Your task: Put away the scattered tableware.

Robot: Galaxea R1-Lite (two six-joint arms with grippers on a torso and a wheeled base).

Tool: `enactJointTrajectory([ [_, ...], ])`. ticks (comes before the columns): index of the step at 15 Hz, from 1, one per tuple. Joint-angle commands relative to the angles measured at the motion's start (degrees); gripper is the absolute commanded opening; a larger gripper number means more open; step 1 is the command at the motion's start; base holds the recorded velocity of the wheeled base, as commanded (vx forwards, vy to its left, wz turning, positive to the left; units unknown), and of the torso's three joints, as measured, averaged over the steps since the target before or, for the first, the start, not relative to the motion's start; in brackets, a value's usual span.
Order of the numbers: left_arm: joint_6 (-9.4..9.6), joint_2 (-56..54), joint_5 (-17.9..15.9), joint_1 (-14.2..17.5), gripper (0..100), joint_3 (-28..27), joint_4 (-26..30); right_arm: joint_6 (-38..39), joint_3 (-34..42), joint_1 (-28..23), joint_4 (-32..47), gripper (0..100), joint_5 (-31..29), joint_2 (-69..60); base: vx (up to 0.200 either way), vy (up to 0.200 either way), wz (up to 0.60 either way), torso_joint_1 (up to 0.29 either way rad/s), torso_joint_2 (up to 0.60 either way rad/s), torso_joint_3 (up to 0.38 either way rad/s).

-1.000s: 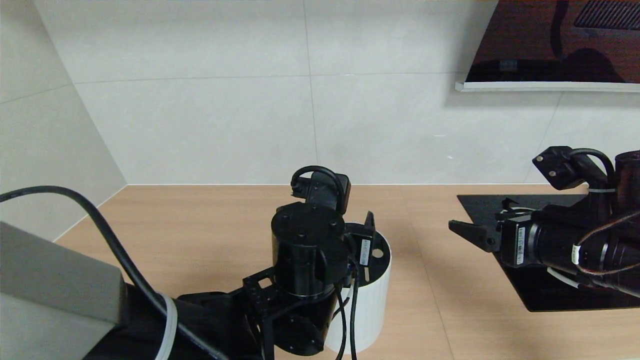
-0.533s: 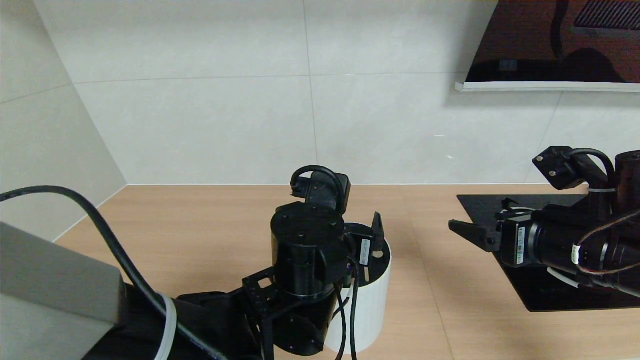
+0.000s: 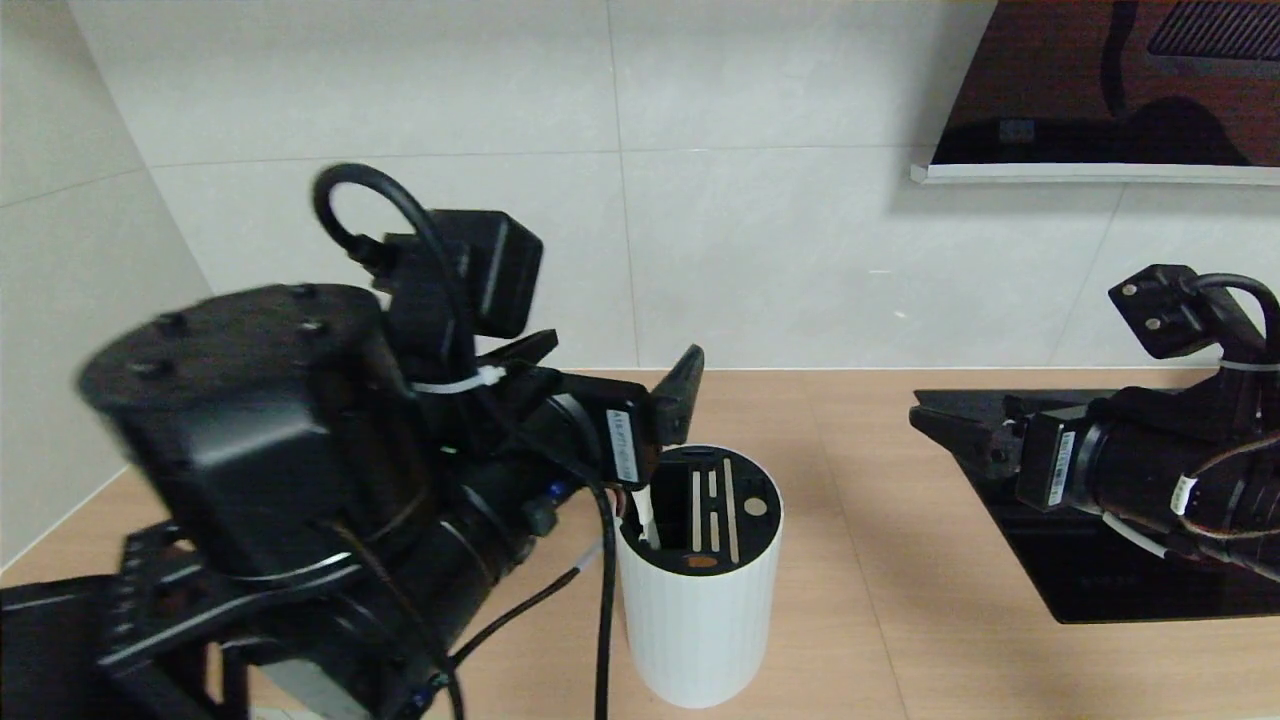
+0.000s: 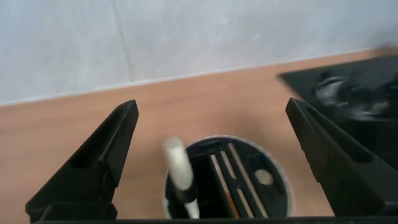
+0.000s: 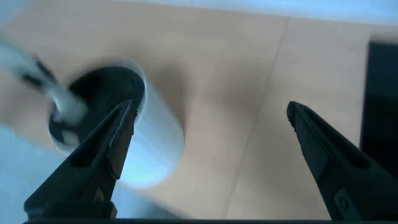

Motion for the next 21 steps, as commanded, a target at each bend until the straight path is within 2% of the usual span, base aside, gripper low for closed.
enactJointTrajectory([
  [1,-0.37,-13.85,-2.83,5.02,100,0.54,0.61,-0.91,0.56,-2.59,-3.99,100,-1.4,-1.79,0.0,0.0,0.0,0.0,0.0,0.0],
  [2,-3.18,-18.16,-6.08,9.24,100,2.39,0.61,-1.08,0.47,-4.18,-4.69,100,-1.58,-4.69,0.0,0.0,0.0,0.0,0.0,0.0],
  [3,-5.29,-20.53,-8.28,12.14,100,4.41,0.61,-1.26,0.64,-5.49,-4.52,100,-1.4,-6.45,0.0,0.0,0.0,0.0,0.0,0.0],
  [4,-7.05,-26.42,-12.94,17.06,100,9.24,0.87,-1.87,1.43,-7.6,-3.99,100,-1.58,-10.06,0.0,0.0,0.0,0.0,0.0,0.0],
  [5,-7.05,-30.73,-15.66,20.93,100,12.32,1.84,-2.93,3.81,-9.27,-3.99,100,-1.58,-13.13,0.0,0.0,0.0,0.0,0.0,0.0],
  [6,-6.87,-33.63,-17.25,23.39,100,13.99,3.25,-3.9,6.18,-10.42,-3.99,100,-1.32,-15.77,0.0,0.0,0.0,0.0,0.0,0.0],
  [7,-6.61,-41.89,-19.18,27.7,100,16.01,9.75,-5.83,13.48,-12.88,-4.16,100,-0.79,-24.03,0.0,0.0,0.0,0.0,0.0,0.0],
  [8,-6.61,-47.78,-19.27,28.93,100,16.36,16.43,-5.83,16.38,-14.46,-3.73,100,0.44,-29.83,0.0,0.0,0.0,0.0,0.0,0.0],
  [10,-6.43,-61.58,-19.44,29.01,100,15.84,33.13,-5.92,18.31,-17.8,0.58,100,1.76,-40.55,0.0,0.0,0.0,0.0,0.0,0.0],
  [11,-5.99,-67.2,-19.44,29.45,100,15.05,40.69,-6.18,17.87,-18.06,5.06,100,1.67,-45.65,0.0,0.0,0.0,0.0,0.0,0.0],
  [12,-5.73,-71.16,-19.36,32.27,100,14.78,46.05,-6.27,16.9,-18.06,10.51,100,1.67,-51.01,0.0,0.0,0.0,0.0,0.0,0.0],
  [13,-5.64,-75.11,-19.53,34.55,100,14.78,49.39,-6.53,15.5,-18.06,17.02,100,1.5,-56.29,0.0,0.0,0.0,0.0,0.0,0.0],
  [14,-4.5,-78.45,-19.44,35.43,100,14.78,51.24,-7.32,14.18,-18.33,22.82,100,1.32,-60.77,0.0,0.0,0.0,0.0,0.0,0.0],
  [15,-1.86,-81.44,-19.44,37.1,100,14.78,52.55,-8.38,13.65,-18.77,27.04,100,1.23,-65.08,0.0,0.0,0.0,0.0,0.0,0.0],
  [16,-0.81,-82.67,-19.44,37.89,100,14.96,52.99,-8.73,13.65,-18.94,28.35,100,1.32,-66.66,0.0,0.0,0.0,0.0,0.0,0.0],
  [17,2.45,-84.6,-18.65,39.3,100,15.84,53.52,-10.93,14.27,-19.29,31.17,100,1.23,-70.7,0.0,0.0,0.0,0.0,0.0,0.0],
  [18,2.62,-84.51,-17.33,40.97,100,15.92,53.17,-12.07,14.88,-21.14,32.49,100,1.15,-72.37,0.0,0.0,0.0,0.0,0.0,0.0],
  [19,2.71,-84.51,-17.07,42.29,100,15.92,52.91,-12.16,15.41,-23.16,32.49,100,1.15,-72.28,0.0,0.0,0.0,0.0,0.0,0.0],
  [21,2.71,-84.51,-17.07,46.94,100,16.1,52.82,-11.89,16.02,-28.78,32.66,100,1.85,-74.74,0.0,0.0,0.0,0.0,0.0,0.0],
])
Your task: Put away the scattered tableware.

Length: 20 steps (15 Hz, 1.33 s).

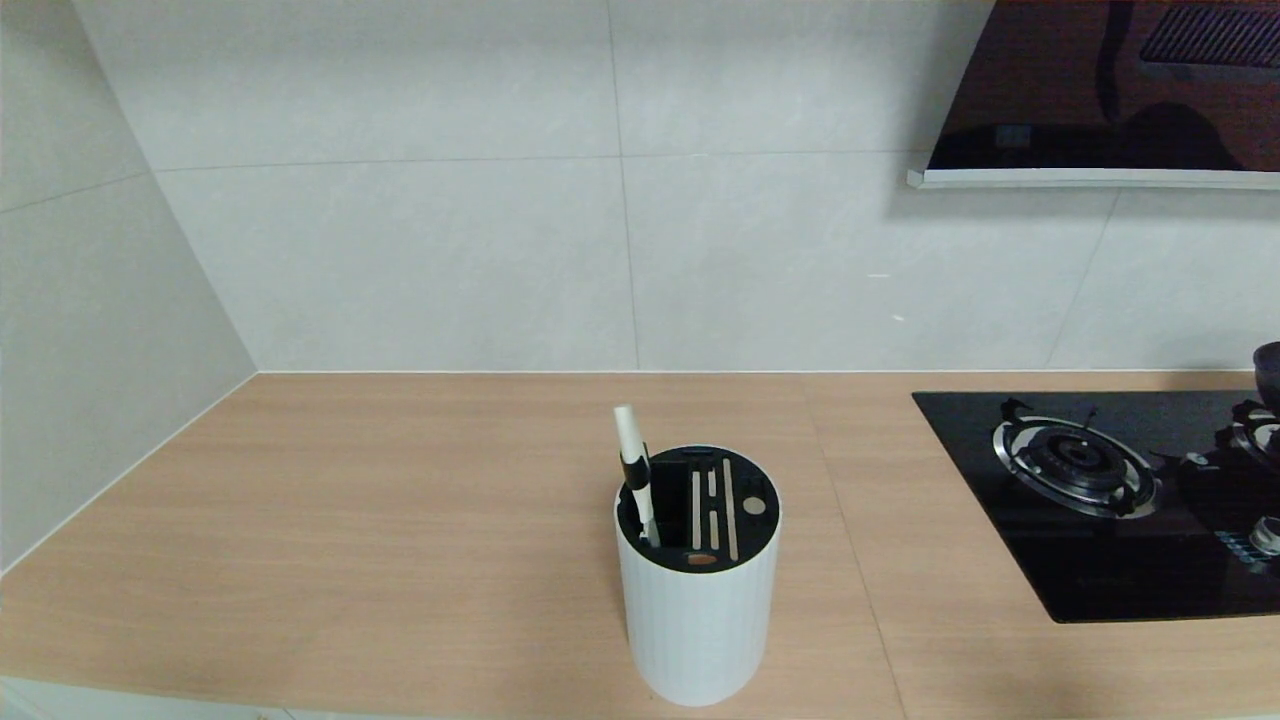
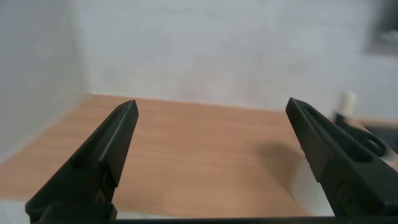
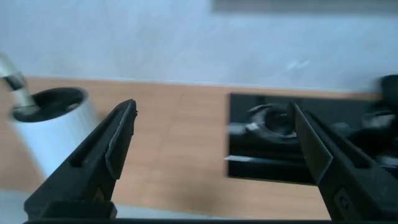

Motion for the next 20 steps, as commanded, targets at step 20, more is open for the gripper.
enactJointTrajectory([
  [20,0.35,-6.75,-12.14,8.24,100,28.38,-7.15,0.51,21.85,-4.61,-3.72,100,9.69,-7.5,0.0,0.0,0.0,0.0,0.0,0.0],
])
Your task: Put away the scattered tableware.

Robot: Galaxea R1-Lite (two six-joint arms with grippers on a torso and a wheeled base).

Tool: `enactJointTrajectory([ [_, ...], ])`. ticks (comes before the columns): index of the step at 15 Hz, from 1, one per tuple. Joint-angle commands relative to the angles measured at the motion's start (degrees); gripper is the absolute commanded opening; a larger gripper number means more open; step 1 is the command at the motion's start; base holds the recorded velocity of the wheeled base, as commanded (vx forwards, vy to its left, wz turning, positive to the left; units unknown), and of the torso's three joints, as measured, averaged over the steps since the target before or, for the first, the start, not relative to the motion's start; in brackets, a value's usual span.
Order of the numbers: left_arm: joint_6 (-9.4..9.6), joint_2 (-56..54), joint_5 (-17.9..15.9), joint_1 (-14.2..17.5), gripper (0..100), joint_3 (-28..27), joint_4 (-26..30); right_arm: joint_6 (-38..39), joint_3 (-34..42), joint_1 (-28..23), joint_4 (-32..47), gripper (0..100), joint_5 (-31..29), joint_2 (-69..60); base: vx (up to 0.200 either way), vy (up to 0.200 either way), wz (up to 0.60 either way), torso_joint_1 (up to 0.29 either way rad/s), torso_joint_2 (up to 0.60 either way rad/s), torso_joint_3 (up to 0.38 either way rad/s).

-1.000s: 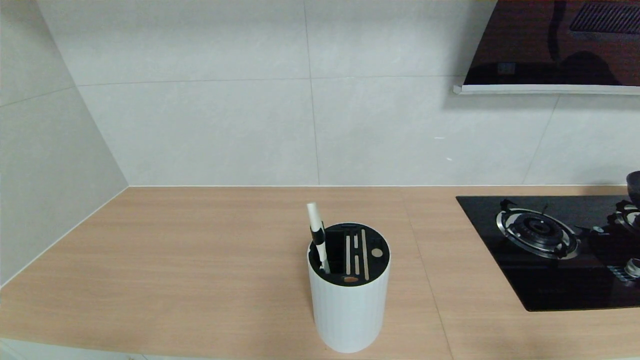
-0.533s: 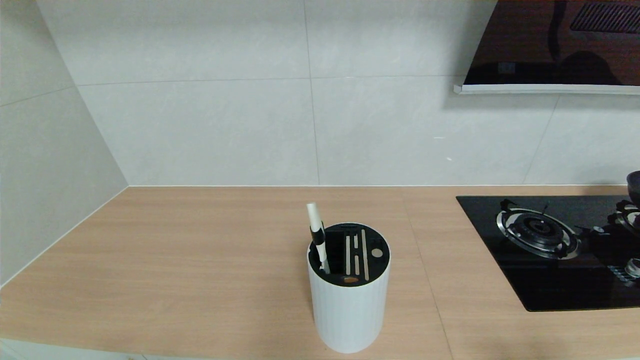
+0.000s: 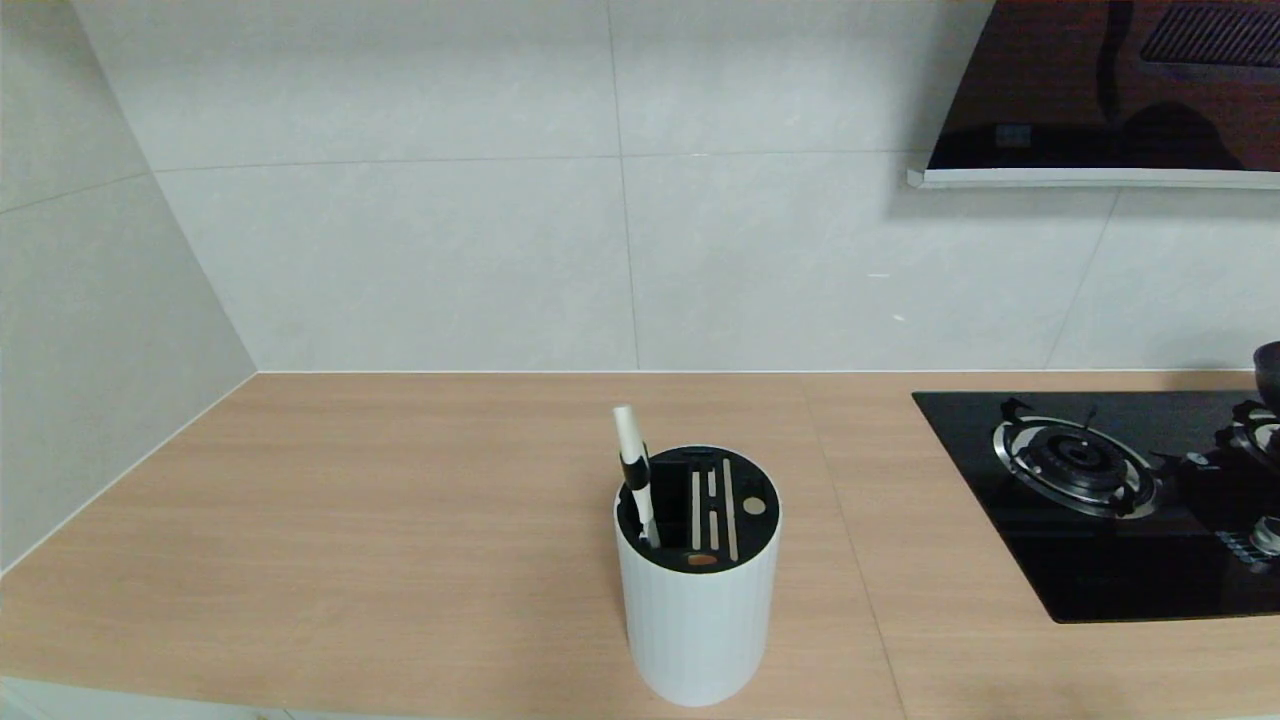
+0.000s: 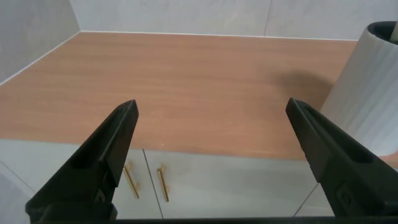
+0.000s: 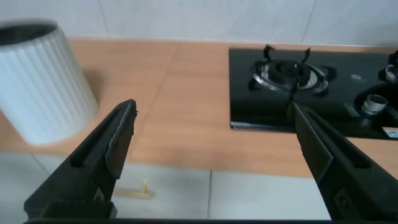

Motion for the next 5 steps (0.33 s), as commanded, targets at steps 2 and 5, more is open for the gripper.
enactJointTrajectory([
  [2,0.03,0.1,-0.03,0.0,100,0.0,-0.02,1.11,0.07,0.02,0.2,100,-0.28,0.02,0.0,0.0,0.0,0.0,0.0,0.0],
  [5,-0.06,0.1,0.06,0.0,100,0.0,-0.02,1.11,0.07,0.11,0.2,100,-0.28,0.02,0.0,0.0,0.0,0.0,0.0,0.0],
])
